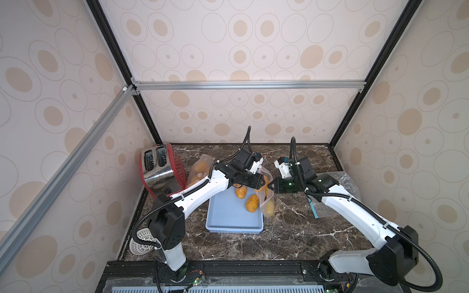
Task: Put the potatoes into a zipper bag and zip it
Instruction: Place the potato into the zipper food storage bag, then adjust the potato in the zipper food storage bag.
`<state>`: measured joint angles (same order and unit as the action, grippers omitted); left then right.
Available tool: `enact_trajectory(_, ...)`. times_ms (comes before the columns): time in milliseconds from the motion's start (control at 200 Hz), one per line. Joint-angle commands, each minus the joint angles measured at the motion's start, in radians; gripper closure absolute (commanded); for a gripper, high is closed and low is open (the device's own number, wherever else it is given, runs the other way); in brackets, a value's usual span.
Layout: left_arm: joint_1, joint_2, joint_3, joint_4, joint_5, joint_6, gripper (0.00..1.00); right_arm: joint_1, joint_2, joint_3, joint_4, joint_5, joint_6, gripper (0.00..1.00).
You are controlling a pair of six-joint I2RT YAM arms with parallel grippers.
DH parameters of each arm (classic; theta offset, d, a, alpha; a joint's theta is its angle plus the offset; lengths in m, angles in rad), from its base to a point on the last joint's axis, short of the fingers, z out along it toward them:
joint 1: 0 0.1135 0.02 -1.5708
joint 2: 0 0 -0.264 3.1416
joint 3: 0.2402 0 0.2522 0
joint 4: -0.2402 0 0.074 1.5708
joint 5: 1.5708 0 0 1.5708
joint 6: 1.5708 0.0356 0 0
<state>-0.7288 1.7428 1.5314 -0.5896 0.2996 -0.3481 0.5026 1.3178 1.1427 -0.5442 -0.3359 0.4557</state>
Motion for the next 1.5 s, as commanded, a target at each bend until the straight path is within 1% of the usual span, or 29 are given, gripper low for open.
enact_trajectory(0,-0.014,0.031,0.087,-0.084,-0.024,0.061,0.49,-0.003,0.015,0.028,-0.016,0.014,-0.003,1.0)
enact_trajectory(165,-0.018,0.072,0.144,-0.084,0.005,0.064,0.43,-0.002,0.023,0.024,-0.01,0.009,-0.003,1.0)
enact_trajectory(225,-0.017,0.085,0.152,-0.089,0.023,0.068,0.43,-0.002,0.021,0.023,-0.011,0.01,-0.005,1.0)
enact_trajectory(305,-0.018,0.093,0.156,-0.096,0.022,0.074,0.38,-0.002,0.021,0.022,-0.011,0.014,-0.005,1.0)
enact_trajectory(400,-0.018,0.084,0.162,-0.096,0.031,0.075,0.34,-0.003,0.026,0.023,-0.011,0.01,-0.004,1.0)
enact_trajectory(465,-0.017,0.075,0.17,-0.091,0.047,0.074,0.29,-0.002,0.029,0.024,-0.008,0.008,-0.003,1.0)
enact_trajectory(565,-0.017,0.058,0.183,-0.092,0.057,0.08,0.25,-0.003,0.03,0.025,-0.01,0.009,-0.003,1.0)
enact_trajectory(715,-0.018,0.038,0.189,-0.078,0.11,0.073,0.24,-0.003,0.024,0.023,-0.01,0.011,-0.005,1.0)
enact_trajectory(775,-0.015,0.027,0.187,-0.075,0.113,0.073,0.24,-0.003,0.023,0.025,-0.01,0.012,-0.006,1.0)
enact_trajectory(910,-0.004,-0.014,0.146,-0.043,0.149,0.066,0.24,-0.003,0.015,0.023,-0.012,0.014,-0.007,1.0)
enact_trajectory(1005,0.012,-0.057,0.109,-0.038,0.13,0.065,0.26,-0.003,0.008,0.023,-0.01,0.014,-0.006,1.0)
enact_trajectory(1065,0.031,-0.103,0.065,-0.018,0.093,0.053,0.29,-0.004,0.005,0.021,-0.01,0.017,-0.008,1.0)
enact_trajectory(1146,0.079,-0.181,-0.043,0.052,0.059,0.017,0.37,-0.003,0.002,0.017,-0.008,0.016,-0.008,1.0)
enact_trajectory(1201,0.116,-0.221,-0.129,0.11,0.062,-0.019,0.47,-0.003,0.001,0.014,-0.005,0.013,-0.008,1.0)
enact_trajectory(1246,0.135,-0.238,-0.186,0.145,0.062,-0.038,0.55,-0.003,0.0,0.012,-0.002,0.013,-0.008,1.0)
enact_trajectory(1301,0.143,-0.241,-0.238,0.173,0.056,-0.054,0.6,-0.003,0.0,0.012,-0.002,0.012,-0.008,1.0)
enact_trajectory(1371,0.144,-0.231,-0.289,0.218,0.09,-0.07,0.63,-0.003,0.0,0.011,-0.001,0.01,-0.006,1.0)
enact_trajectory(1476,0.144,-0.219,-0.342,0.315,0.165,-0.103,0.63,-0.003,0.001,0.009,0.001,0.009,-0.006,1.0)
enact_trajectory(1496,0.145,-0.218,-0.351,0.336,0.203,-0.109,0.63,-0.004,0.001,0.008,0.002,0.01,-0.006,1.0)
